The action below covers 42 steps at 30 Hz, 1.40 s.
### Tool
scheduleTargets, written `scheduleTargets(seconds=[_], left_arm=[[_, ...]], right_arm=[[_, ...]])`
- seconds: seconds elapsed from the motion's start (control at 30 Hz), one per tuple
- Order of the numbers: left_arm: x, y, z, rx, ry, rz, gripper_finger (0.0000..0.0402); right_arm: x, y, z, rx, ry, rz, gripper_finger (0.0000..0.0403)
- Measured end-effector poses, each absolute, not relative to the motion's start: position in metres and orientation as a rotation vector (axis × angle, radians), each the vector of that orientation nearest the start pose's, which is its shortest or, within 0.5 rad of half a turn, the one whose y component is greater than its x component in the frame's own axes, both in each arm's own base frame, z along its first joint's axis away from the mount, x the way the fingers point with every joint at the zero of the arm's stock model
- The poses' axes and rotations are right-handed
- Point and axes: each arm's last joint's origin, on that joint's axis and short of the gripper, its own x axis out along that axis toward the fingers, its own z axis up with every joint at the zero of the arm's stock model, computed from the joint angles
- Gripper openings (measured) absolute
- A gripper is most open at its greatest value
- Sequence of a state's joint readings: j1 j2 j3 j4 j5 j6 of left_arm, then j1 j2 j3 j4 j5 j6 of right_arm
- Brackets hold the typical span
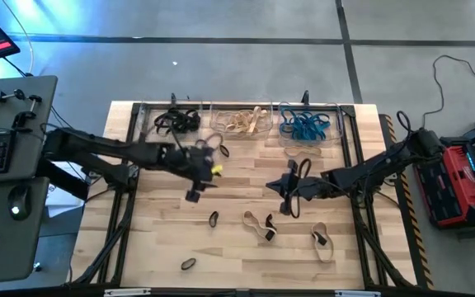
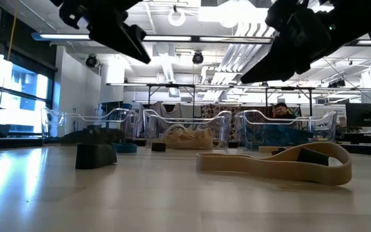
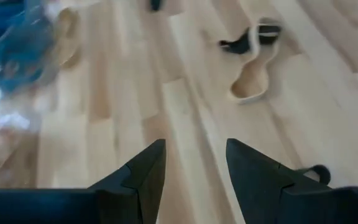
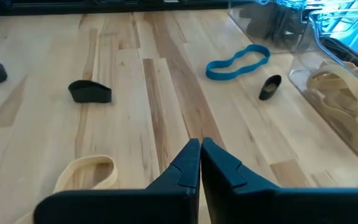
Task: Sort rubber bands into baskets
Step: Put the brown rubber band into the middle transparent bin
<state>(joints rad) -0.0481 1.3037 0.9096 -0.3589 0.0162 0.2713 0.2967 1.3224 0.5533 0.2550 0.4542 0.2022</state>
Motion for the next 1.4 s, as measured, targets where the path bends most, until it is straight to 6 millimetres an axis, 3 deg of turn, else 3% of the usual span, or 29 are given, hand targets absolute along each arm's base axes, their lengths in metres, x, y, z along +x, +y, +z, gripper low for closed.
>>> scheduleTargets(seconds=[0.2, 0.4, 0.6, 0.83, 1.4], left_arm=[[0.296, -0.037, 0.222, 0.393, 0.753, -0.275, 0.0161], [0.319, -0.051, 0.191, 0.408, 0.735, -0.305, 0.0168], [0.337, -0.055, 0.167, 0.342, 0.707, -0.290, 0.0207], [0.351, -0.062, 0.141, 0.313, 0.718, -0.394, 0.0251], [0.389, -0.061, 0.113, 0.334, 0.709, -0.551, 0.0255]], right_arm=[[0.245, 0.070, 0.186, -0.003, 0.461, -0.187, 0.0029], [0.244, 0.071, 0.186, 0.002, 0.460, -0.181, 0.0063], [0.244, 0.071, 0.186, 0.016, 0.458, -0.186, 0.0074], [0.244, 0.071, 0.186, 0.019, 0.458, -0.187, 0.0074], [0.244, 0.071, 0.185, 0.016, 0.464, -0.187, 0.0074]])
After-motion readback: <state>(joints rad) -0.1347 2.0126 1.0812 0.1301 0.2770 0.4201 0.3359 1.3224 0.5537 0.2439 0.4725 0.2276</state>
